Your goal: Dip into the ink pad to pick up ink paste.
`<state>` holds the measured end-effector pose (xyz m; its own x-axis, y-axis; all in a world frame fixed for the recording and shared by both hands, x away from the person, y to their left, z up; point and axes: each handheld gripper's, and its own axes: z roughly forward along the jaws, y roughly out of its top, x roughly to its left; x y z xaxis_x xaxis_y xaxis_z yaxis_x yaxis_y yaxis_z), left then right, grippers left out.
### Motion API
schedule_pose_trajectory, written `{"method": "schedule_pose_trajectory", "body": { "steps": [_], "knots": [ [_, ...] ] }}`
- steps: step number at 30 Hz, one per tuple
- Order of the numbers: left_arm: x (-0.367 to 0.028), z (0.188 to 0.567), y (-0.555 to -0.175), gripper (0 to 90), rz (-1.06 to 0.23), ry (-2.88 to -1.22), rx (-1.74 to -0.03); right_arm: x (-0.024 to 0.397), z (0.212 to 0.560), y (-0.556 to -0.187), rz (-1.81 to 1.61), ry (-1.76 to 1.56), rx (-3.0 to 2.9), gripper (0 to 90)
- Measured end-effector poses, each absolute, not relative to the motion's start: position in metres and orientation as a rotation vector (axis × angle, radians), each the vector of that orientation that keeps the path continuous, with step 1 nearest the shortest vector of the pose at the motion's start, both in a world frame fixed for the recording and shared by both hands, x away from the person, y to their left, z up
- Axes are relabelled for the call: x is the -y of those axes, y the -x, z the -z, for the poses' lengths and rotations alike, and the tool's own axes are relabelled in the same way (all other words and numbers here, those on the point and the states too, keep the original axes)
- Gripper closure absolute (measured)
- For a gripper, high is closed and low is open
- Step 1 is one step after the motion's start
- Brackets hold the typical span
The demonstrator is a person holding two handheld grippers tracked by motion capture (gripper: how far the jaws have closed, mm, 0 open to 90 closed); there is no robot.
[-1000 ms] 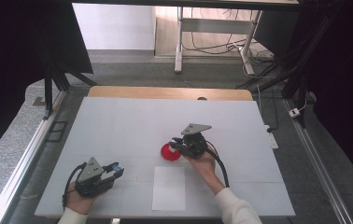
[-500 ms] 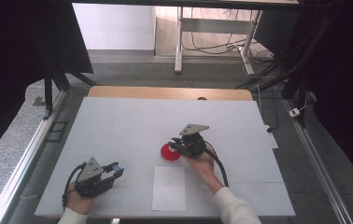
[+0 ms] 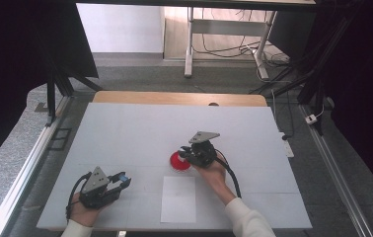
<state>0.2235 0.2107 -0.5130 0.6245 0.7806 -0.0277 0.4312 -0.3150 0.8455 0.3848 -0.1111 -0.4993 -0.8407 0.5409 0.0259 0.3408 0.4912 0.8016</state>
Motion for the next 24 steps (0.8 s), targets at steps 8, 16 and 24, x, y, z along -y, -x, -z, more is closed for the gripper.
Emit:
{"method": "schedule_pose_trajectory", "body": {
  "steps": [8,16,24],
  "knots": [
    [-0.2099,0.5136,-0.2237,64.8,-0.49,-1.956,-0.956,0.111,0.4996,-0.385,-1.267,-0.754,-2.512,74.9],
    [-0.2095,0.5137,-0.2234,64.8,-0.489,-1.958,-0.955,0.1102,0.5016,-0.3856,-1.25,-0.76,-2.518,75.0],
    [-0.2088,0.5137,-0.2231,64.8,-0.492,-1.959,-0.956,0.1093,0.502,-0.3852,-1.243,-0.757,-2.525,75.1]
  ]
}}
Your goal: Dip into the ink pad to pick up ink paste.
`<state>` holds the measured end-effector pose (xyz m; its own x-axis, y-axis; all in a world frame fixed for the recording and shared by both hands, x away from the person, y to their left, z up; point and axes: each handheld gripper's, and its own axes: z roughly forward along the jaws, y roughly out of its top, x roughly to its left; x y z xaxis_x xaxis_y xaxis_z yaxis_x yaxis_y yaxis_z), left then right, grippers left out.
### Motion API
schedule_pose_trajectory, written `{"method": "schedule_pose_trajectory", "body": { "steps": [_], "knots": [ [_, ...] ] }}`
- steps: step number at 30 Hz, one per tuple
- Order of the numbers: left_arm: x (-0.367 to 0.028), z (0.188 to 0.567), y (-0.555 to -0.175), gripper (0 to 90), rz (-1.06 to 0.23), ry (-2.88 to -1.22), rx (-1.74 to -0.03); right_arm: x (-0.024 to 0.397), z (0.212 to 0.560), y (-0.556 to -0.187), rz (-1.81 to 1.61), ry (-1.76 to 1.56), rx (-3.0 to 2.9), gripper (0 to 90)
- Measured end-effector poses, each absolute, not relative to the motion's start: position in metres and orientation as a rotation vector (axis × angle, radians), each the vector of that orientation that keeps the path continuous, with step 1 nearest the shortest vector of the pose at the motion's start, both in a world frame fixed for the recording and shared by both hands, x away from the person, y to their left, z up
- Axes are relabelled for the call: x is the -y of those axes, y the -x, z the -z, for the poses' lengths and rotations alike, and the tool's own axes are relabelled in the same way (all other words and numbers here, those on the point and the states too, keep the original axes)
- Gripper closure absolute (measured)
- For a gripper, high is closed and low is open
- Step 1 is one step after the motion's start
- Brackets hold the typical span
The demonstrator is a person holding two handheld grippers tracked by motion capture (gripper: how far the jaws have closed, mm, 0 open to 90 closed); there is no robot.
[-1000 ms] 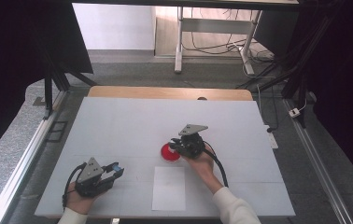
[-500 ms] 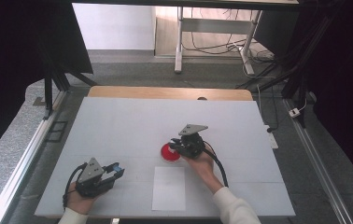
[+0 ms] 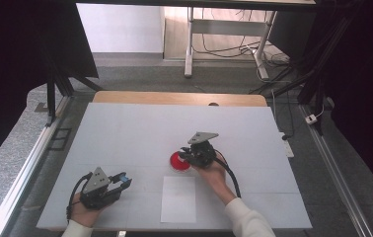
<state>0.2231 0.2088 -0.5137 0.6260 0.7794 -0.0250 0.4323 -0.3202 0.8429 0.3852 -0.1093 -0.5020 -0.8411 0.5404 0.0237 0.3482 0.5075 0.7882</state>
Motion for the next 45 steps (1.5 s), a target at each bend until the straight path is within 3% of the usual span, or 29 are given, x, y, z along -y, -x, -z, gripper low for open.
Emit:
{"method": "schedule_pose_trajectory", "body": {
  "steps": [25,45],
  "knots": [
    [-0.208,0.513,-0.222,64.8,-0.494,-1.956,-0.964,0.107,0.502,-0.381,-1.18,-0.746,-2.529,75.6],
    [-0.211,0.514,-0.224,64.6,-0.487,-1.955,-0.968,0.117,0.488,-0.381,-1.331,-0.763,-2.502,75.2]
  ]
}}
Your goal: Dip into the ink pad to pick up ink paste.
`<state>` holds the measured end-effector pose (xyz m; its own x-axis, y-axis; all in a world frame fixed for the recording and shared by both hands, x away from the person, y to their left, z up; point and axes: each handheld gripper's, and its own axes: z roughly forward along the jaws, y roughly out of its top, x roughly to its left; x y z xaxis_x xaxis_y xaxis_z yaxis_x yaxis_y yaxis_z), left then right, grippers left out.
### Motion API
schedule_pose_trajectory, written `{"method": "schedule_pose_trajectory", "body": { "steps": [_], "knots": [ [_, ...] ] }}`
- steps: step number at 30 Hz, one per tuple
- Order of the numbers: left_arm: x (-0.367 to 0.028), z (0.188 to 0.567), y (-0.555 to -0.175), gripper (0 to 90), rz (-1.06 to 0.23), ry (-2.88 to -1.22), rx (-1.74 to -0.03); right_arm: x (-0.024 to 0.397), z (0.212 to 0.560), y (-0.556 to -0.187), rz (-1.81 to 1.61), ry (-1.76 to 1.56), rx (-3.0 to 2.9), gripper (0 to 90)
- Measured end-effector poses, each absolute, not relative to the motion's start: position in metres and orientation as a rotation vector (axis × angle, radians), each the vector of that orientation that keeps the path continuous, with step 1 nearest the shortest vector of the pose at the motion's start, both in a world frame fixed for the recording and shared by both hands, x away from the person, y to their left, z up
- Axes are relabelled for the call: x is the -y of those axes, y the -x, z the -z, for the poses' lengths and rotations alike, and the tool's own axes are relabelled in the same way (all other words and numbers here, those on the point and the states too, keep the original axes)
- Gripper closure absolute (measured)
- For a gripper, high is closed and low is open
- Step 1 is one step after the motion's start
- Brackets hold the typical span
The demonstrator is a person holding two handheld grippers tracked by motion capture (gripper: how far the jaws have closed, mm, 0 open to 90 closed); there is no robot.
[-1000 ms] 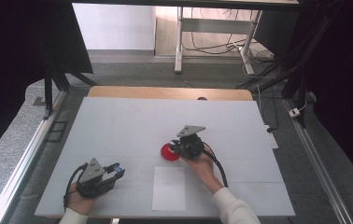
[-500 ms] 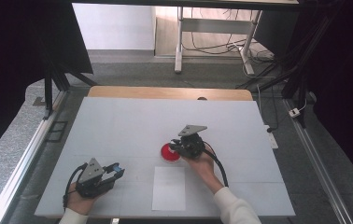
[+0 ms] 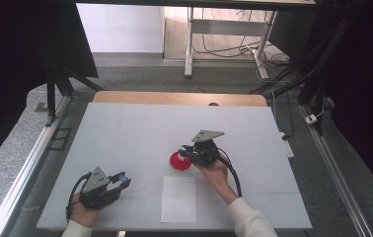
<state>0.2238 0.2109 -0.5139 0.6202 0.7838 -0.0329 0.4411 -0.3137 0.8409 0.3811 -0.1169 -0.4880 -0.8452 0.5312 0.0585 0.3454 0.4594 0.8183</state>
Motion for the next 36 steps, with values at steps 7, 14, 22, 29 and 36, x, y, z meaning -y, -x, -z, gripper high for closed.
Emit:
{"method": "schedule_pose_trajectory", "body": {
  "steps": [7,14,22,29,36],
  "knots": [
    [-0.211,0.514,-0.224,64.6,-0.485,-1.956,-0.967,0.108,0.492,-0.378,-1.282,-0.713,-2.554,75.2],
    [-0.211,0.514,-0.224,64.7,-0.487,-1.957,-0.968,0.105,0.493,-0.376,-1.263,-0.693,-2.568,75.2],
    [-0.21,0.514,-0.224,64.7,-0.485,-1.957,-0.969,0.102,0.492,-0.374,-1.236,-0.677,-2.575,75.2],
    [-0.21,0.514,-0.224,64.7,-0.485,-1.958,-0.968,0.101,0.495,-0.374,-1.211,-0.671,-2.578,75.3],
    [-0.21,0.515,-0.224,64.7,-0.486,-1.959,-0.966,0.099,0.496,-0.374,-1.199,-0.659,-2.574,75.3]
  ]
}}
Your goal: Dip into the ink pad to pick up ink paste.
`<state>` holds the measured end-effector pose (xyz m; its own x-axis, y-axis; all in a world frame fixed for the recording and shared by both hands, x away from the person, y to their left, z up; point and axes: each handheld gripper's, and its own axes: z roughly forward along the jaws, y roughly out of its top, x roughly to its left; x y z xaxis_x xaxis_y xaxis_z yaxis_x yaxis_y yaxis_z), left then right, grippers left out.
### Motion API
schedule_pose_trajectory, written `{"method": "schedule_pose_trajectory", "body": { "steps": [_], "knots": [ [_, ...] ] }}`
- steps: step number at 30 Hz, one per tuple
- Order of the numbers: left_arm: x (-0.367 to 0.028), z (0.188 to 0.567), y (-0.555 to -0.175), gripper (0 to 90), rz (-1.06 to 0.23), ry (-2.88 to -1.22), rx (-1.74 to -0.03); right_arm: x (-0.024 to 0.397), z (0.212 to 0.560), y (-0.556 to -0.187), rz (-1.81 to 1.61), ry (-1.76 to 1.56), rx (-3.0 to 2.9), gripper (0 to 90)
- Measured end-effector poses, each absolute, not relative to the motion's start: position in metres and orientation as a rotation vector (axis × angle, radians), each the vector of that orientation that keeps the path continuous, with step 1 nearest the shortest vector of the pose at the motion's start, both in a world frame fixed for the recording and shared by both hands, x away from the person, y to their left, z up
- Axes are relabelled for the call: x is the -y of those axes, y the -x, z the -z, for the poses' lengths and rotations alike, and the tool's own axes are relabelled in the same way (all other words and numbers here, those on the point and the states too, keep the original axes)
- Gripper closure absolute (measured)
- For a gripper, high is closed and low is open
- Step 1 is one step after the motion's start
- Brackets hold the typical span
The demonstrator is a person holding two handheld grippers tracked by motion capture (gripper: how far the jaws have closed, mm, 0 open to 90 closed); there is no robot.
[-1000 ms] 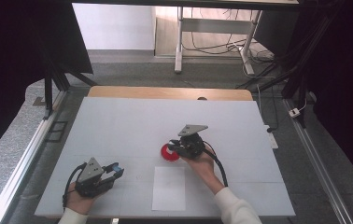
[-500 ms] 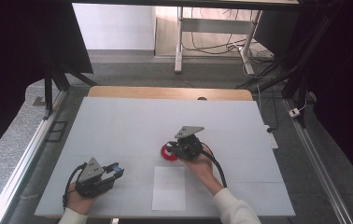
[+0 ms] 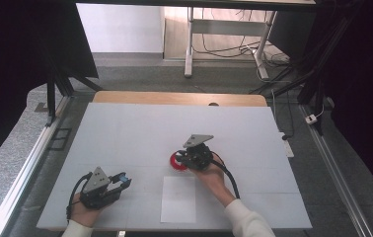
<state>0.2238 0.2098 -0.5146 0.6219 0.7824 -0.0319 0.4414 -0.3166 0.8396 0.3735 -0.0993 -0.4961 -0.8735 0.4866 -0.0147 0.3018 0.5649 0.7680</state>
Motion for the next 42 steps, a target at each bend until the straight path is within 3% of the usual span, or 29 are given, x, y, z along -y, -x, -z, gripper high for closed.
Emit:
{"method": "schedule_pose_trajectory", "body": {
  "steps": [42],
  "knots": [
    [-0.2101,0.5131,-0.2229,64.7,-0.495,-1.955,-0.968,0.1007,0.5016,-0.3719,-1.193,-0.679,-2.572,75.5]
  ]
}}
